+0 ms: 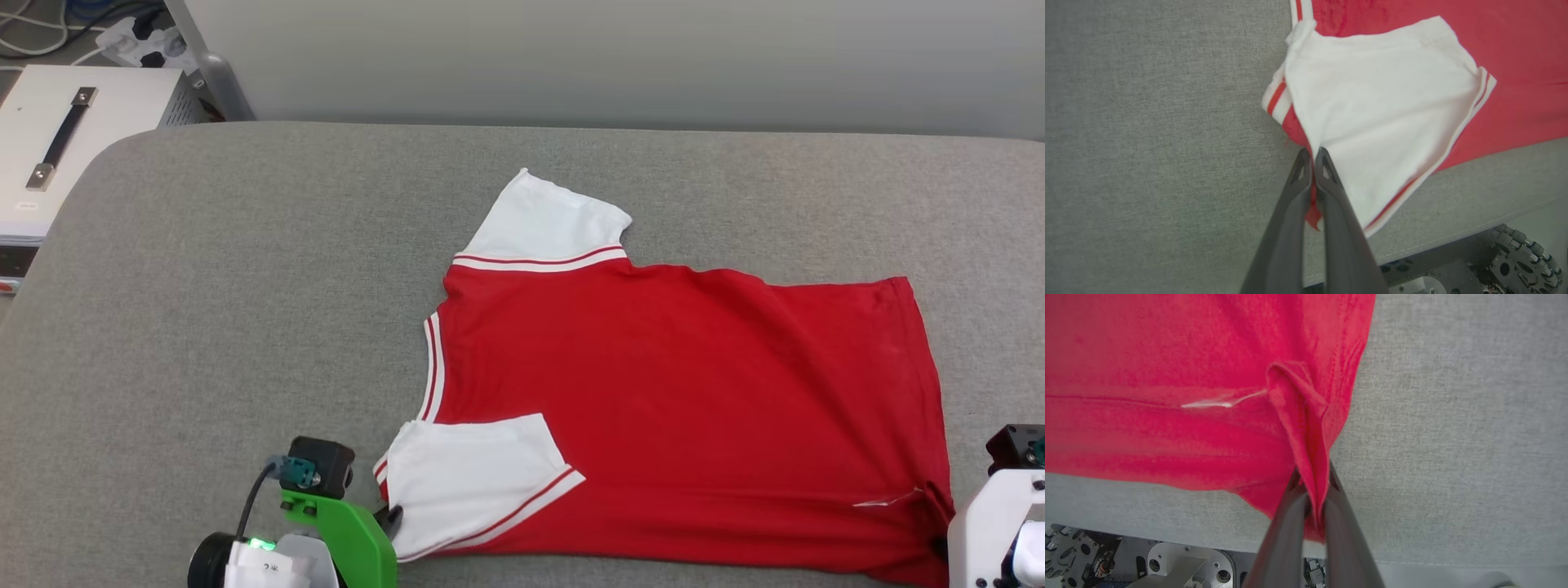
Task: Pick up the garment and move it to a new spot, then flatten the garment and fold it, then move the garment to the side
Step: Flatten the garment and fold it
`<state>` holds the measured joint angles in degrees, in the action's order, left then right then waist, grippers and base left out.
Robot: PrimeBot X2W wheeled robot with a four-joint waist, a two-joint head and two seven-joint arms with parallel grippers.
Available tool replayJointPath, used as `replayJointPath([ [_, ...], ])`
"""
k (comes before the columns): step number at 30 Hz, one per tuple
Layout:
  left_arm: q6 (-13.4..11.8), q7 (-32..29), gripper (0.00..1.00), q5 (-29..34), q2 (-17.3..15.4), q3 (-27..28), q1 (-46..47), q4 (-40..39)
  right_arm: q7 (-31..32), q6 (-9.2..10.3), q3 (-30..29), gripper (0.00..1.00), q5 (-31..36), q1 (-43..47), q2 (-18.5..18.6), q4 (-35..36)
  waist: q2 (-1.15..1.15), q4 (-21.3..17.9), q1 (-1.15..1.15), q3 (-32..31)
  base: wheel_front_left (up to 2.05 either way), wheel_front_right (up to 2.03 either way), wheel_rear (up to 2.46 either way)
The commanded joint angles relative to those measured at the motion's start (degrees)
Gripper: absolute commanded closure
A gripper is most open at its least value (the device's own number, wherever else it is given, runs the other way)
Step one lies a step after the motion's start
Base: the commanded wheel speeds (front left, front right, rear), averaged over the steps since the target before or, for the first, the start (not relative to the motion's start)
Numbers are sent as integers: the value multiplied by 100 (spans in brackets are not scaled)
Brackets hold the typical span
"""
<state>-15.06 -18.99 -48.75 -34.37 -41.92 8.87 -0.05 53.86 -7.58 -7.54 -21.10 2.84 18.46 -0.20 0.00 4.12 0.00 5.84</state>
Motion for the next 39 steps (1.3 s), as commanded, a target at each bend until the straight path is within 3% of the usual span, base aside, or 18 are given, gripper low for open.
replayJointPath([
  [1, -13, -17, 100, -13, -8, -1, -64, 75, 51, 9, -54, 100, 23, 91, -1, 14, 0, -3, 0, 58, 0, 0, 0],
  [16, 329, 137, 100, -6, 359, -157, 247, 1013, -347, 9, 40, 100, 233, -102, -179, -387, 0, -21, 0, 405, 0, 0, 0],
  [17, 346, 179, 95, 12, 378, -161, 268, 1070, -373, 9, 51, 100, 219, -107, -182, -420, 0, -16, 0, 392, 0, 0, 0],
  [18, 359, 213, 47, 27, 392, -165, 283, 1111, -433, 9, 59, 41, 218, -113, -177, -426, 0, -12, 0, 380, 0, 0, 0],
  [19, 376, 247, 0, 39, 406, -169, 299, 1158, -513, 9, 47, 0, 224, -124, -178, -445, 0, -8, 0, 359, 0, 0, 0],
  [26, 345, 461, 0, 76, 387, -93, 316, 1219, -742, 9, 42, 0, 139, -168, -152, -380, 0, -23, 0, 123, 0, 0, 0],
  [32, 241, 694, 0, 191, 167, 42, 297, 745, -945, 9, 13, 0, -171, -193, -177, 133, 0, -128, 0, -42, 0, 0, 0],
  [37, 144, 1101, 0, 295, 58, 337, 464, 152, -1564, 9, 98, 0, -351, -256, -162, 726, 0, -243, 0, -32, 0, 0, 0],
  [39, 258, 1311, 0, 404, 31, 382, 613, -80, -1946, 9, 167, 0, -441, -304, -206, 930, 0, -315, 0, 20, 0, 0, 0],
])
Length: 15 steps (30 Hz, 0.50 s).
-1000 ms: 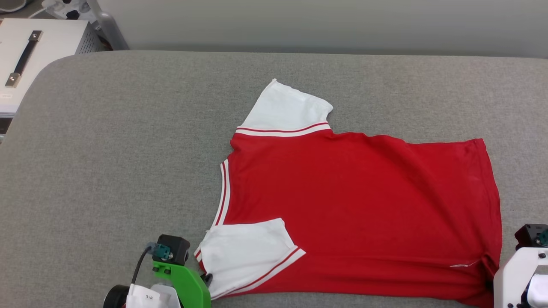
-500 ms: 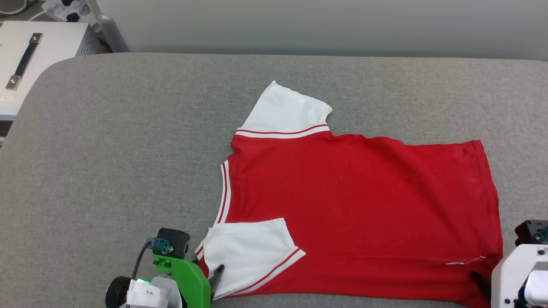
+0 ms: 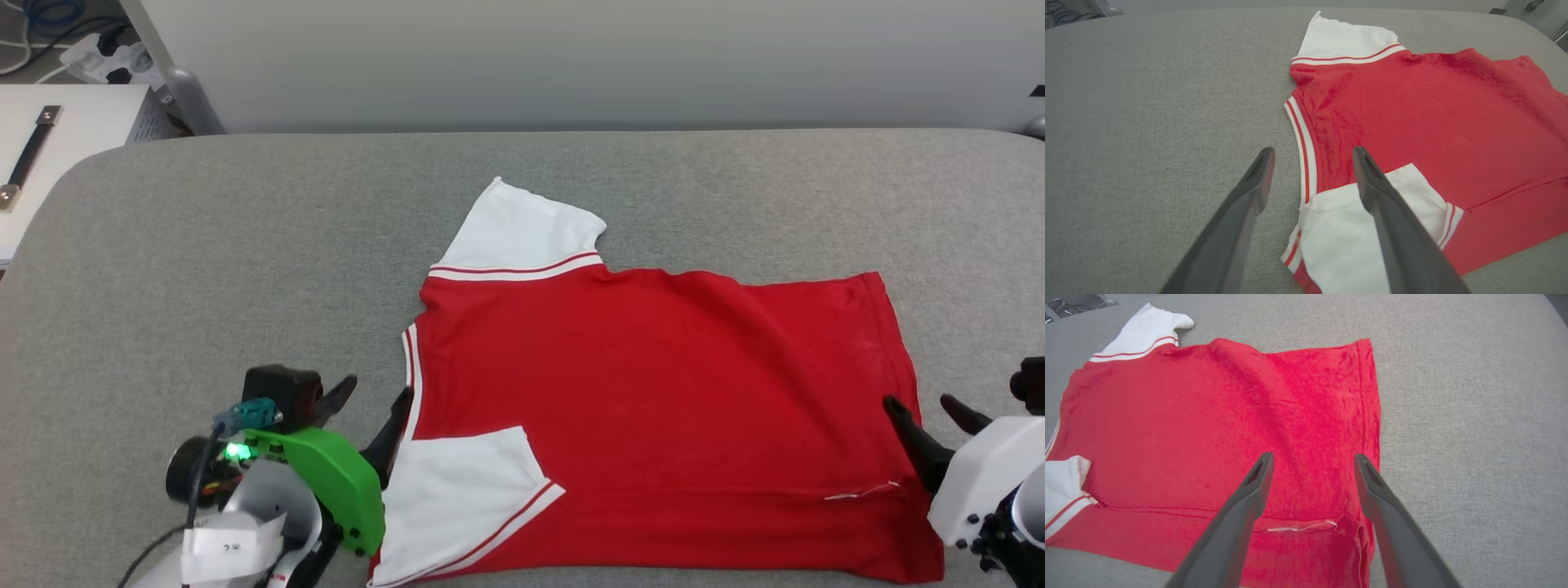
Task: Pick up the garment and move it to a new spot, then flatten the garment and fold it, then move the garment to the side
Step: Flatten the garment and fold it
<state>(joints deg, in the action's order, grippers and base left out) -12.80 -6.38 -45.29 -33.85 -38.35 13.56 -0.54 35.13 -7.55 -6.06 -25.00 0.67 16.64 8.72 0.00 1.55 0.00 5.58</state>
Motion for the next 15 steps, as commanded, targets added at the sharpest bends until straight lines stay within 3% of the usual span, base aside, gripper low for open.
replayJointPath([
  [1, 116, 203, 0, 146, -35, 41, 237, -117, -321, 6, 15, 0, -78, -129, -68, 129, 0, -101, 0, 87, 0, 0, 0],
  [10, 486, 1309, 0, 716, -31, 337, 1119, -63, -2339, 6, 353, 0, 89, -422, -354, 437, 0, -556, 0, 750, 0, 0, 0],
  [15, 860, 1516, 0, 995, -23, 359, 1986, 311, -3209, 6, 730, 0, 194, -619, -508, 373, 0, -842, 0, 1226, 0, 0, 0],
])
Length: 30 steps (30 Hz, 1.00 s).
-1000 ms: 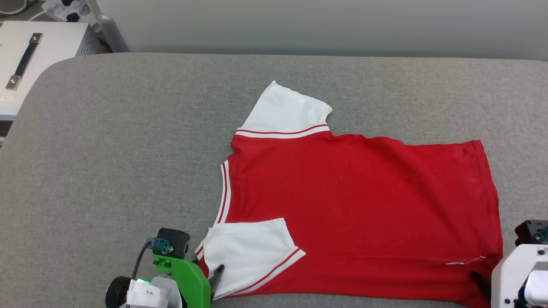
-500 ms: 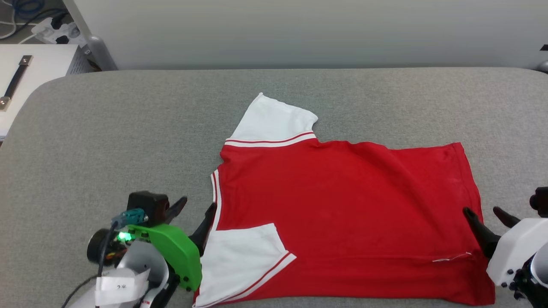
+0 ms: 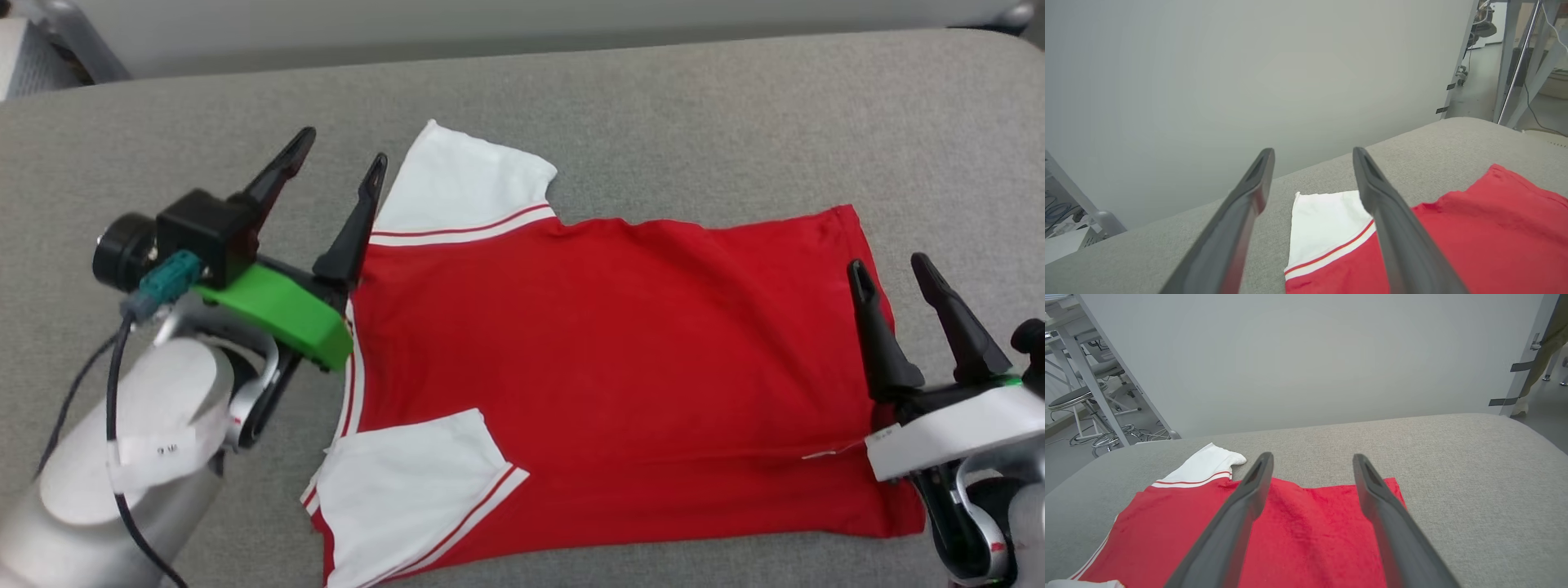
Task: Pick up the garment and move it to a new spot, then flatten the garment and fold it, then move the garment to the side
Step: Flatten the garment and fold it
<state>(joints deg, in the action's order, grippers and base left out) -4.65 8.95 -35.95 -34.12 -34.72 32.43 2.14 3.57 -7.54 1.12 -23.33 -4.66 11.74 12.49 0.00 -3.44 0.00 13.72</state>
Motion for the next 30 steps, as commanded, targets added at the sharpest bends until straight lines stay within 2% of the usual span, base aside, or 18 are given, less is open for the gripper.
replayJointPath([
  [1, 149, -104, 0, 102, -20, -52, 266, 148, -170, 5, 66, 0, 41, -134, -42, -19, 0, -404, 0, 513, 0, 0, 0],
  [6, 779, -698, 0, 332, -101, -325, 1381, 895, -681, 5, 366, 0, 187, -425, -93, -149, 0, -675, 0, 941, 0, 0, 0],
  [10, 1090, -1361, 0, 354, -102, -602, 2234, 1577, -945, 5, 579, 0, 150, -630, -96, -210, 0, -852, 0, 1230, 0, 0, 0],
  [12, 1171, -1733, 0, 273, -103, -809, 2595, 1903, -1048, 5, 685, 0, 150, -718, -76, -237, 0, -926, 0, 1341, 0, 0, 0],
  [19, 1211, -3113, 0, -460, -279, -1764, 3553, 2612, -1319, 5, 906, 0, 126, -949, -74, -368, 0, -1136, 0, 1638, 0, 0, 0],
  [23, 1212, -3817, 0, -893, -370, -2057, 3978, 3068, -1398, 5, 987, 0, 124, -1046, -77, -444, 0, -1211, 0, 1762, 0, 0, 0],
  [30, 1213, -4476, 0, -1368, -340, -2404, 4488, 3662, -1539, 5, 1184, 0, 95, -1242, -129, -565, 0, -1379, 0, 2008, 0, 0, 0],
])
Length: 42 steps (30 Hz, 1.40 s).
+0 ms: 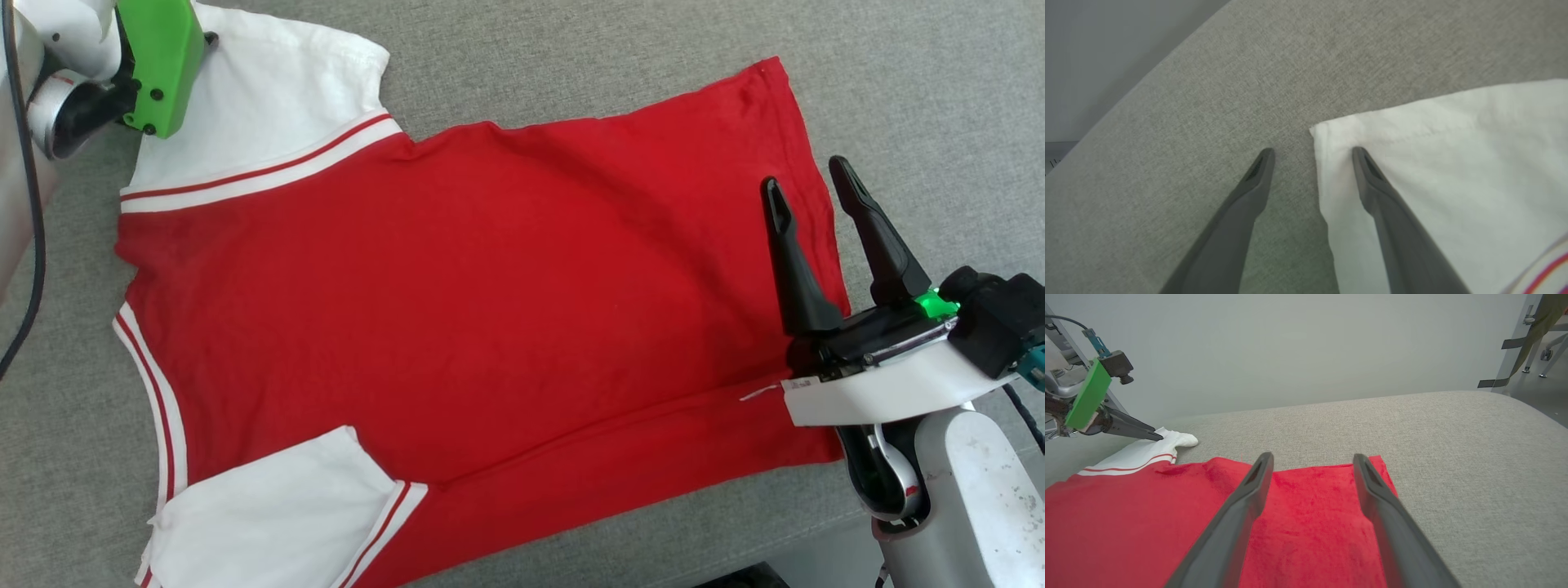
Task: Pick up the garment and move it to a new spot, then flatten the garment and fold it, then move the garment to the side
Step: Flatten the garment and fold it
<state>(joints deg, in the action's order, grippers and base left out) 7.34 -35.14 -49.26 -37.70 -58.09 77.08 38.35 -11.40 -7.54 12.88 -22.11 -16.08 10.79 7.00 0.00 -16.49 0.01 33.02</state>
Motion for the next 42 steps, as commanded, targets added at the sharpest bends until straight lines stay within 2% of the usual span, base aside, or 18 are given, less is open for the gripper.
replayJointPath([
  [1, 14, -202, 0, -107, 7, -133, 35, 54, -60, 5, 14, 0, -28, -114, -33, -34, 0, -85, -1, 94, 0, 0, 0],
  [3, 14, -348, 0, -247, -16, -199, 44, 68, -86, 5, 17, 0, -27, -133, -33, -61, 0, -100, -1, 128, 0, 0, 0],
  [4, 14, -421, 38, -342, -13, -207, 27, 85, -97, 5, 16, 0, -26, -140, -34, -73, 0, -102, -1, 139, 0, 0, 0],
  [5, 14, -538, 100, -509, 3, -193, -14, 109, -108, 5, 12, 0, -23, -146, -33, -89, 0, -100, -1, 149, 0, 0, 0],
  [6, 14, -772, 100, -785, 31, -159, -74, 154, -122, 5, 2, 0, -11, -156, -30, -117, 0, -87, -1, 156, 0, 0, 0],
  [8, 14, -833, 100, -899, 38, -149, -90, 137, -127, 5, -11, 0, 1, -174, -24, -145, 0, -63, -1, 144, 0, 0, 0],
  [15, -41, -155, 100, -1050, 180, 130, -130, 176, -1, 5, -122, 0, 28, -173, 83, -247, 0, 141, -1, -188, 0, 0, 0],
  [21, -40, 317, 100, -1225, 188, 298, -412, 78, 437, 5, -320, 0, 66, -86, 261, -340, 0, 428, -1, -727, 0, 0, 0],
  [24, -57, 460, 100, -1362, 158, 369, -642, -199, 887, 5, -540, 0, 141, -49, 370, -419, 0, 626, -1, -961, 0, 0, 0],
  [29, -246, 570, 100, -1816, 89, 595, -1161, -924, 1978, 5, -822, 0, 186, -71, 611, -525, 0, 999, -1, -1199, 0, 0, 0],
  [37, -744, 765, 100, -1760, -225, 610, -1663, -2433, 3877, 5, -1141, 0, -51, -558, 1055, -703, 0, 1525, -1, -1073, 0, 0, 0],
  [42, -966, 920, 100, -1612, -344, 600, -1813, -3178, 4931, 5, -1236, 0, -321, -1088, 1289, -930, 0, 1731, -1, -869, 0, 0, 0],
])
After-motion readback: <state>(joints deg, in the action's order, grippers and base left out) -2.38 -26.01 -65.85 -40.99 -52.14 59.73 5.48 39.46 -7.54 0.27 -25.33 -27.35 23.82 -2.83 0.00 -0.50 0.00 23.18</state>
